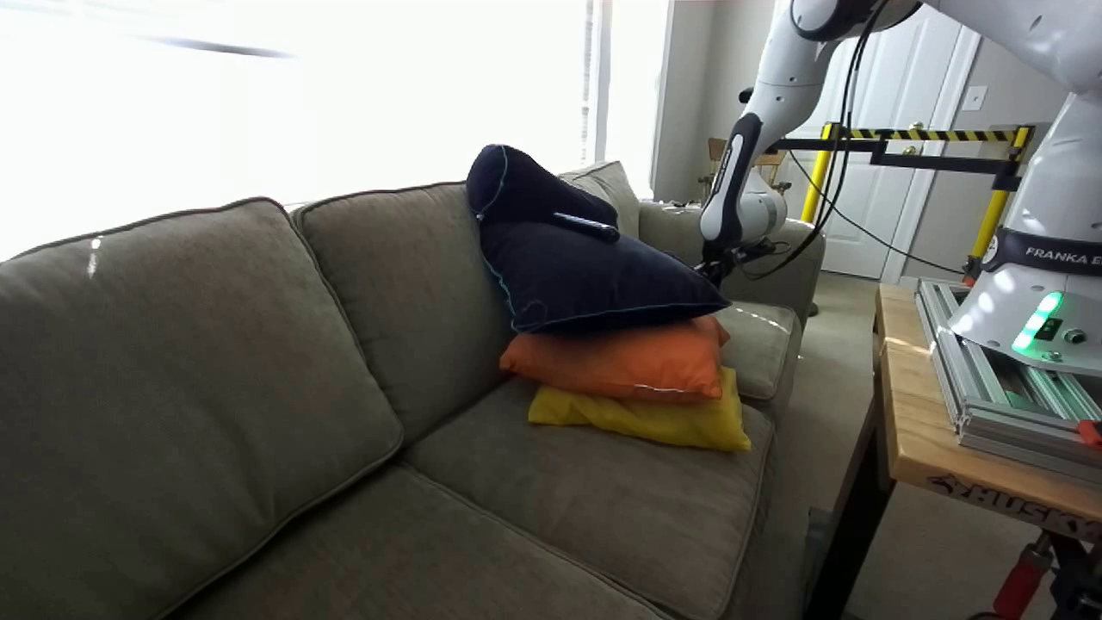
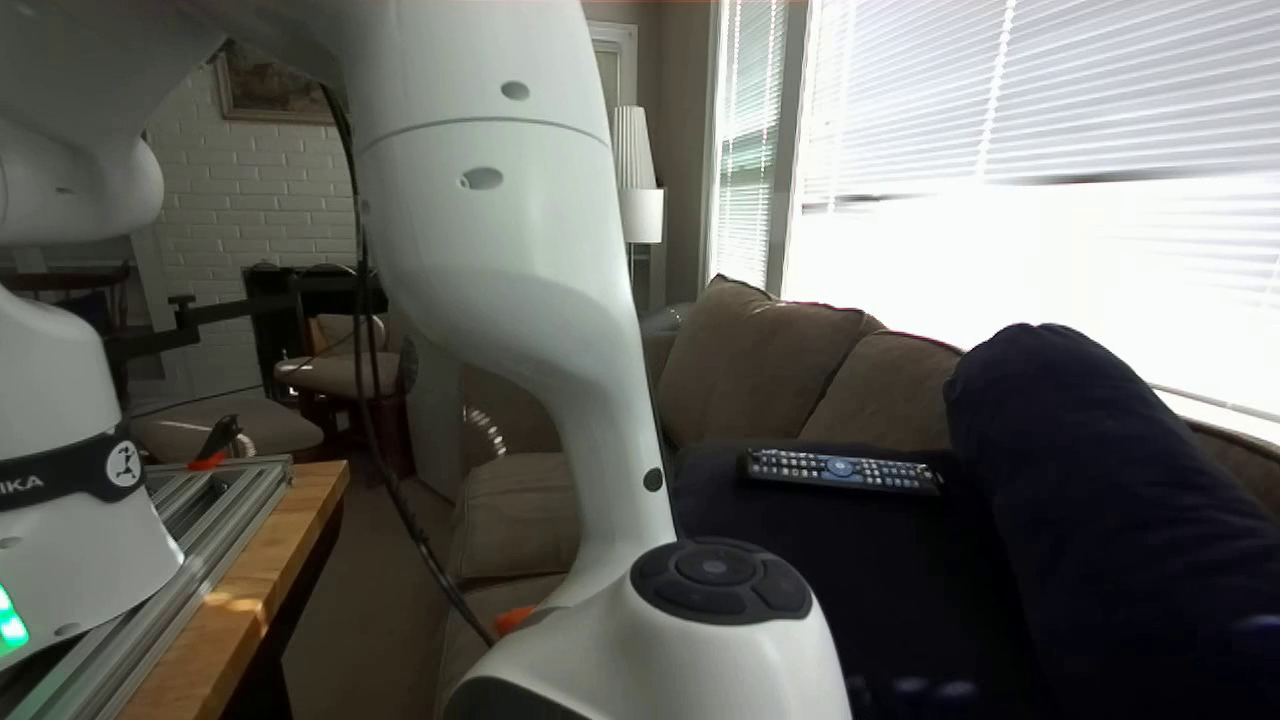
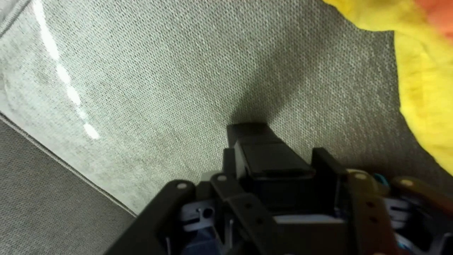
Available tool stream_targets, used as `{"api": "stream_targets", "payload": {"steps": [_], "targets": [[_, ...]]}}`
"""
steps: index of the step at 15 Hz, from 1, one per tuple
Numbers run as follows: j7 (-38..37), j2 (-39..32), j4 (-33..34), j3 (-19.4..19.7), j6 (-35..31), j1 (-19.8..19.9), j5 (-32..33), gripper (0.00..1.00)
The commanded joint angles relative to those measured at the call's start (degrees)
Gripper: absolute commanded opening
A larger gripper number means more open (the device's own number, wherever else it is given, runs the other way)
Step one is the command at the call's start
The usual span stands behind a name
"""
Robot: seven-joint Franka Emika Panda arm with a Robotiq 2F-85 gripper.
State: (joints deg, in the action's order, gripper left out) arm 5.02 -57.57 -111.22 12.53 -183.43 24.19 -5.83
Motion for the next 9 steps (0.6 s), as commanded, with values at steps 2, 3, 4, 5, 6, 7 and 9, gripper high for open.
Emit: {"api": "stream_targets", "payload": {"steps": [2,3,4,5,6,7,9], "targets": [[1.5,6.0,-7.12,-2.23,-4.13,2.59,3.99,0.32],[1.49,6.78,-7.79,-2.35,-4.11,2.74,4.5,0.32],[1.58,7.36,-8.6,-2.68,-4.61,3.15,5.01,0.32],[1.52,7.9,-9.22,-2.63,-4.95,3.14,5.39,0.32],[1.46,8.29,-9.56,-2.63,-4.81,3.15,5.71,0.32],[1.45,8.38,-9.88,-2.53,-4.82,3.19,6.02,0.32],[1.3,8.46,-10.06,-2.07,-4.29,2.92,6.32,0.32]]}}
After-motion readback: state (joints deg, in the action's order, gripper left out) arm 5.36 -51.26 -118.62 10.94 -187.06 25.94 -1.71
